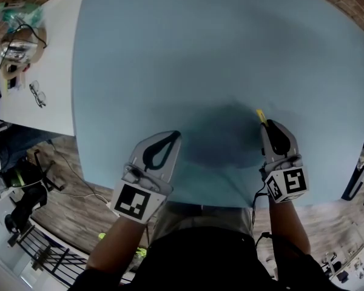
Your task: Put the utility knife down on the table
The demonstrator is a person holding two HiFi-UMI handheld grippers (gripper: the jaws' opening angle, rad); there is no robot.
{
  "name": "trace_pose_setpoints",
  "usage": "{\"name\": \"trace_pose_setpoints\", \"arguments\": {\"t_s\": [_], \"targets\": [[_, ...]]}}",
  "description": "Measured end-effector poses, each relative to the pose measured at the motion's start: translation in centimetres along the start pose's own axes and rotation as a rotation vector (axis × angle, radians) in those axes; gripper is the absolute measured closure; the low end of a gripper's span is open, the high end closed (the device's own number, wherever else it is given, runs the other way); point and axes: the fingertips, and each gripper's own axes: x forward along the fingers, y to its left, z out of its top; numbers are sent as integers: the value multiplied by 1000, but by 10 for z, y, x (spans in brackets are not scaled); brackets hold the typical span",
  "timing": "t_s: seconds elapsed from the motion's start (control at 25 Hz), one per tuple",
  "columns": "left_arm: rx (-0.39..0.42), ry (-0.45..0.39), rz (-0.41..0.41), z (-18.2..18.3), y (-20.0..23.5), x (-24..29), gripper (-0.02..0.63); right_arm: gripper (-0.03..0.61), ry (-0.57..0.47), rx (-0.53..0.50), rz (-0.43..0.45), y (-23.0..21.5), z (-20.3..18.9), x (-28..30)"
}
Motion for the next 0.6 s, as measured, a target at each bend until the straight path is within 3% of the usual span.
{"name": "trace_pose_setpoints", "arguments": {"t_s": [0.6], "targets": [[3, -1, -5, -3, -5, -4, 627, 506, 96, -76, -52, -2, -16, 12]]}}
